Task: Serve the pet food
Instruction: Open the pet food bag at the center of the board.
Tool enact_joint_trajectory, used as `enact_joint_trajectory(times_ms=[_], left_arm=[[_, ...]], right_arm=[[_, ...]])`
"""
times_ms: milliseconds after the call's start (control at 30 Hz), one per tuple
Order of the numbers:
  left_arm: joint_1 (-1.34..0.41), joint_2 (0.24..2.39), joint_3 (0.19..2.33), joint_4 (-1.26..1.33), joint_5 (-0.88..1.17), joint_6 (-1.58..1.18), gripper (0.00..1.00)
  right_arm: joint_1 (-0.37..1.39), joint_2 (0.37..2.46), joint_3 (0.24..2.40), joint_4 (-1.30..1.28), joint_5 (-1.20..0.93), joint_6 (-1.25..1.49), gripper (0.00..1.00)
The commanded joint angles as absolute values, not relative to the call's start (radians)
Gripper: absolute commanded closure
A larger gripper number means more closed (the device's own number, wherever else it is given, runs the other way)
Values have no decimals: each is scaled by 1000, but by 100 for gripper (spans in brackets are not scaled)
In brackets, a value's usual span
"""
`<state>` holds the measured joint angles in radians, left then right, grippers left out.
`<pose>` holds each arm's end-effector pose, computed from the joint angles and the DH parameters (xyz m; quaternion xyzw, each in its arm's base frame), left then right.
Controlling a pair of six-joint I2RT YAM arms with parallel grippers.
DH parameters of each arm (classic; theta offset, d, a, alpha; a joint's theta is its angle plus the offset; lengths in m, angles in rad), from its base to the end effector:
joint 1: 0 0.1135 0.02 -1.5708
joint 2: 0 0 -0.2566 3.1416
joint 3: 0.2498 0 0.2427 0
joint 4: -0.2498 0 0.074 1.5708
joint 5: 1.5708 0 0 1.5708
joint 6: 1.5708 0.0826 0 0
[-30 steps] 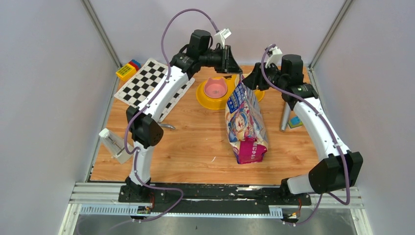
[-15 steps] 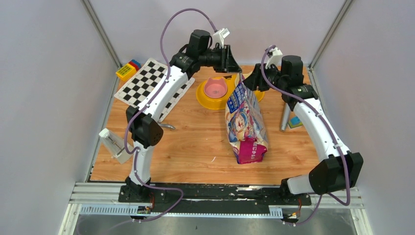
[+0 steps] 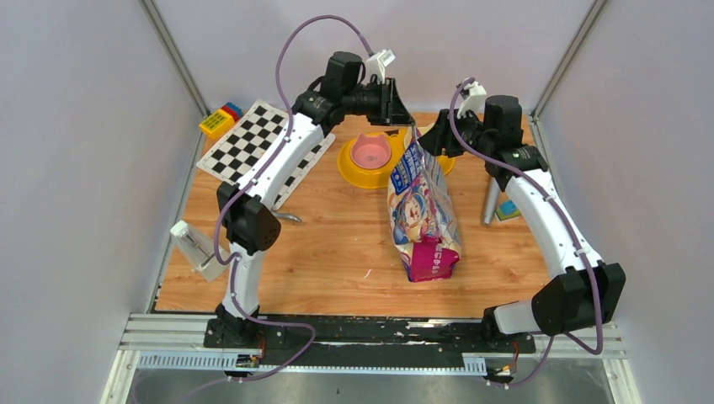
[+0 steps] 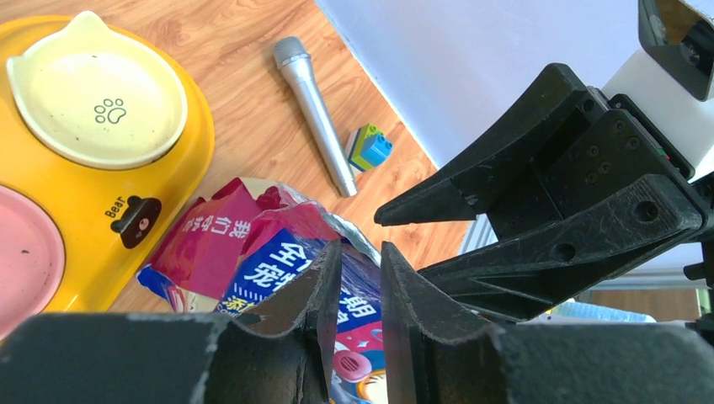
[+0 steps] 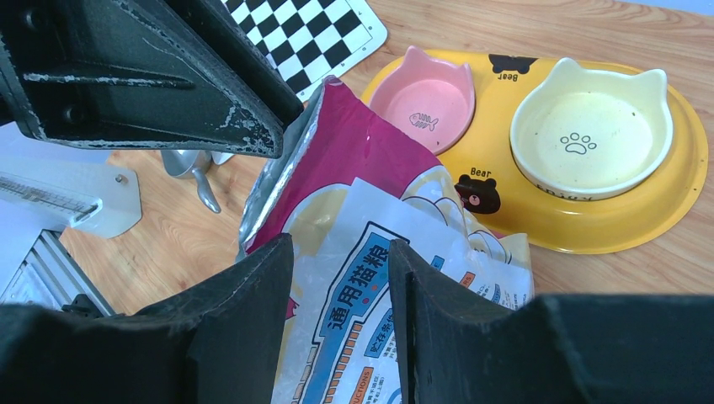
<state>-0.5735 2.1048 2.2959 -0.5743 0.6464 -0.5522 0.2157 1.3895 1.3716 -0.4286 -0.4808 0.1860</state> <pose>0.3929 -0.3130 0.3856 0.1861 0.7840 -0.5057 0.3082 0.3266 0.1107 0.3581 -0.1391 0.8198 0.3007 0.4671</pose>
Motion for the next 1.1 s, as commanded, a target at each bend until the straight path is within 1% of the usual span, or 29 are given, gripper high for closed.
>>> enact_joint_trajectory(times_ms=[0,233,300,367,533,600,667,700,867,1067], left_arm=[[-575,2114,2291,-573,653,-543,69],[-575,2118,2288,-578,646,-539,73],[-574,2114,2283,-577,646,-538,76],[-574,2111,2277,-577,644,-538,82],[-575,2106,2263,-574,645,-541,87],[-575,2105,2259,-573,647,-543,90],[-575,2107,2258,-572,648,-545,95],[-575,2109,2258,-572,649,-545,100],[-575,2105,2253,-576,651,-549,100],[-575,2091,2240,-566,665,-557,100]], right_arm=[[225,1349,1370,-402,-490,186,53],[227,1344,1369,-404,-488,186,53],[226,1343,1371,-405,-488,184,53],[226,1343,1373,-406,-486,184,53],[226,1345,1396,-423,-483,185,53],[225,1349,1414,-437,-487,189,51],[224,1358,1436,-458,-502,195,49],[224,1362,1454,-468,-509,203,48],[216,1381,1498,-495,-529,246,45],[200,1419,1525,-507,-557,301,46]])
